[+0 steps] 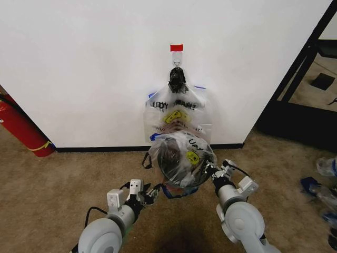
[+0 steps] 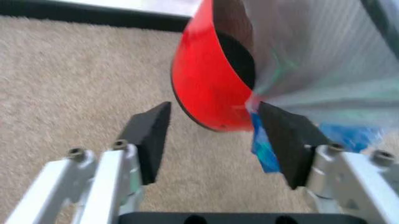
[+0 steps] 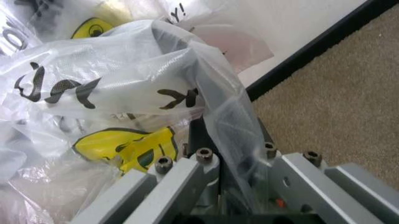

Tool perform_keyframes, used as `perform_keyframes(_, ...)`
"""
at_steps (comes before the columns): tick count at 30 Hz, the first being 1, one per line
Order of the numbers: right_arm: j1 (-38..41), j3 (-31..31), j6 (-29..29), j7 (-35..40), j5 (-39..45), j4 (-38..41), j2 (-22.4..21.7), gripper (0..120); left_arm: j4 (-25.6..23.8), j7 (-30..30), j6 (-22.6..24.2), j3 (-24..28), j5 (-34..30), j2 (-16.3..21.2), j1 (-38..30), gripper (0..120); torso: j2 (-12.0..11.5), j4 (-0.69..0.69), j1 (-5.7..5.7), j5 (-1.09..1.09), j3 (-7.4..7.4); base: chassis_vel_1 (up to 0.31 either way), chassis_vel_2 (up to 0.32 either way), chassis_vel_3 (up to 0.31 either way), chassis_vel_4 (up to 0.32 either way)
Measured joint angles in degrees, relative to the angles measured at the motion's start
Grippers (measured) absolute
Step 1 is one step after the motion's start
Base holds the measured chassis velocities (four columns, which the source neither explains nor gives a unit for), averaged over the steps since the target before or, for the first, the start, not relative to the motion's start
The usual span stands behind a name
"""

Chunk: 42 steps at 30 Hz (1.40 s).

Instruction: Pick up the garbage bag from the wall and place it over the trash bin.

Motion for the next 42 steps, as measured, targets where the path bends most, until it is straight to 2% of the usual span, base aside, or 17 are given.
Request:
perform_keyframes(4, -0.4, 0.3, 0.1, -0.2, 0.0, 0.3, -0.1, 0, -0.6, -0.8, -4.6, -2.1, -3.6, -0.4, -1.0, 80, 0.0, 0.00, 0.00, 0.00, 0.00, 0.000, 0.000, 0.000, 0.000)
perform_keyframes(6, -0.5, 0.3, 0.1, -0.2, 0.0, 0.3, -0.1, 0, -0.6, -0.8, -4.8, -2.2, -3.7, -0.4, -1.1, 80, 0.0, 0.00, 0.00, 0.00, 0.00, 0.000, 0.000, 0.000, 0.000)
perform_keyframes(10, -0.9, 0.6, 0.2, -0.3, 0.0, 0.7, 0.0, 0, 0.0, 0.6, -11.4, -6.4, -12.7, -1.3, -3.6, 99, 0.0, 0.00, 0.00, 0.00, 0.00, 0.000, 0.000, 0.000, 0.000)
perform_keyframes(17, -1.1, 0.0, 0.0, -0.3, -0.1, 1.0, 0.3, 0, 2.3, 3.8, -13.4, -7.3, -21.3, -0.2, -8.4, 100, 0.0, 0.00, 0.00, 0.00, 0.00, 0.000, 0.000, 0.000, 0.000)
perform_keyframes(23, -1.3, -0.6, -0.3, -0.3, -0.4, 1.0, 0.4, 0, 5.6, 4.1, -11.4, -6.2, -26.6, 0.2, -14.2, 100, 0.0, -0.01, 0.00, 0.00, 0.00, 0.000, 0.000, 0.000, 0.000)
perform_keyframes(27, -1.5, -0.4, -0.4, -0.3, -0.5, 1.2, 0.3, 0, 7.0, 4.2, -10.0, -5.4, -27.1, 0.7, -15.3, 95, 0.0, -0.01, 0.00, 0.00, 0.00, 0.000, 0.000, 0.000, 0.000)
perform_keyframes(33, -1.4, -0.3, -0.3, -0.3, -0.5, 1.4, 0.3, 0, 7.5, 6.5, -10.1, -4.3, -26.7, 0.7, -15.1, 71, 0.0, 0.01, 0.00, 0.00, 0.00, 0.000, 0.000, 0.000, 0.000)
perform_keyframes(35, -1.4, -0.3, -0.3, -0.3, -0.5, 1.4, 0.4, 0, 7.7, 6.5, -10.1, -4.2, -26.6, 0.6, -15.2, 68, 0.0, 0.01, 0.00, 0.00, 0.00, 0.000, 0.000, 0.000, 0.000)
perform_keyframes(40, -1.3, -0.3, -0.3, -0.2, -0.5, 1.3, 0.4, 0, 8.5, 6.0, -10.6, -4.0, -26.4, 0.2, -15.8, 46, 0.0, 0.00, 0.00, 0.00, 0.00, 0.000, 0.000, 0.000, 0.000)
perform_keyframes(42, -1.3, -0.3, -0.3, -0.1, -0.4, 1.2, 0.4, 0, 8.6, 5.9, -10.7, -4.1, -26.4, 0.3, -15.8, 45, 0.0, 0.00, 0.00, 0.00, 0.00, 0.000, 0.000, 0.000, 0.000)
